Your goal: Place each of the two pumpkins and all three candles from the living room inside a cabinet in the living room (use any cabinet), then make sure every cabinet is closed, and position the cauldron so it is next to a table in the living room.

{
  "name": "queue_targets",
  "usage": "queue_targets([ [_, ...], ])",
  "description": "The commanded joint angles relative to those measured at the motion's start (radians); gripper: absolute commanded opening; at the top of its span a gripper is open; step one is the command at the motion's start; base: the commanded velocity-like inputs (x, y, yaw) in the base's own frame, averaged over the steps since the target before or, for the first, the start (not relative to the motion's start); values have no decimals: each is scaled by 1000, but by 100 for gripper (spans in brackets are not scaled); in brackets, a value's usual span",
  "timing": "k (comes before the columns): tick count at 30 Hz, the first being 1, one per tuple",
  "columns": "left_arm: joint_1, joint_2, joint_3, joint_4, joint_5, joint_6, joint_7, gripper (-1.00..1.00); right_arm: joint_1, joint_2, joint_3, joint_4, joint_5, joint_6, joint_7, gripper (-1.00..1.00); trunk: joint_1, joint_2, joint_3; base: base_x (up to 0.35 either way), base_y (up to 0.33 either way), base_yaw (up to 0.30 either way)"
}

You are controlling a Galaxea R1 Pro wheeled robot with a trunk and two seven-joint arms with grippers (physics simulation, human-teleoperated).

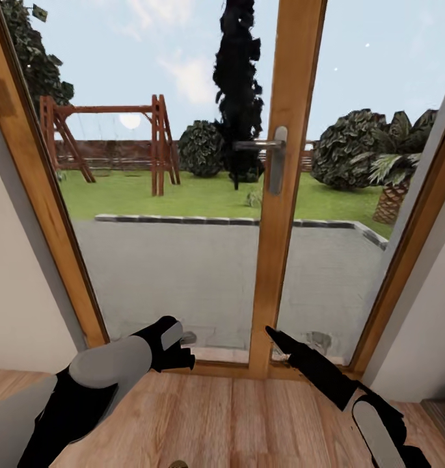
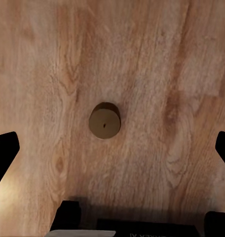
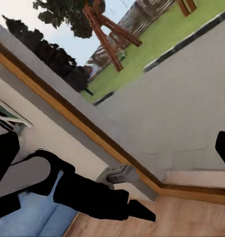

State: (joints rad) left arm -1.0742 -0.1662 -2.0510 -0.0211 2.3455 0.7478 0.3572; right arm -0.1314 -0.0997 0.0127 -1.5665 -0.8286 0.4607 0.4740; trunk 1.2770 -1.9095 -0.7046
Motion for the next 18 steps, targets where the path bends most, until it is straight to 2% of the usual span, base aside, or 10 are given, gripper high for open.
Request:
queue_targets([
  [1, -1, -1, -4, -3, 11, -6, 9, 100, 1, -123, 1, 14, -309, 38, 12, 100, 4, -8, -4, 0, 0, 0],
  [5, -1, -3, -5, -4, 11, -11, 10, 100, 1, -143, 1, 29, -368, 75, 15, 100, 19, -36, -17, 0, 0, 0],
  [6, -1, -4, -5, -4, 11, -20, 11, 100, 1, -143, 1, 29, -370, 76, 15, 100, 23, -43, -20, 0, 0, 0],
  [7, -1, -4, -5, -5, 11, -61, 12, 100, 1, -145, 1, 30, -370, 82, 22, 100, 27, -50, -23, 0, 0, 0],
  [9, -1, -4, -5, -5, 11, -74, 12, 100, 1, -146, 0, 30, -370, 85, 26, 100, 34, -64, -29, 0, 0, 0],
  [14, -1, -5, -3, -22, 11, -82, 9, 100, 1, -149, -4, 41, -368, 84, 29, 100, 54, -99, -45, 0, 0, 0],
  [18, 0, 4, -2, -47, 11, -84, 10, 100, 1, -147, -5, 72, -366, 77, 29, 100, 69, -127, -58, 0, 0, 0],
])
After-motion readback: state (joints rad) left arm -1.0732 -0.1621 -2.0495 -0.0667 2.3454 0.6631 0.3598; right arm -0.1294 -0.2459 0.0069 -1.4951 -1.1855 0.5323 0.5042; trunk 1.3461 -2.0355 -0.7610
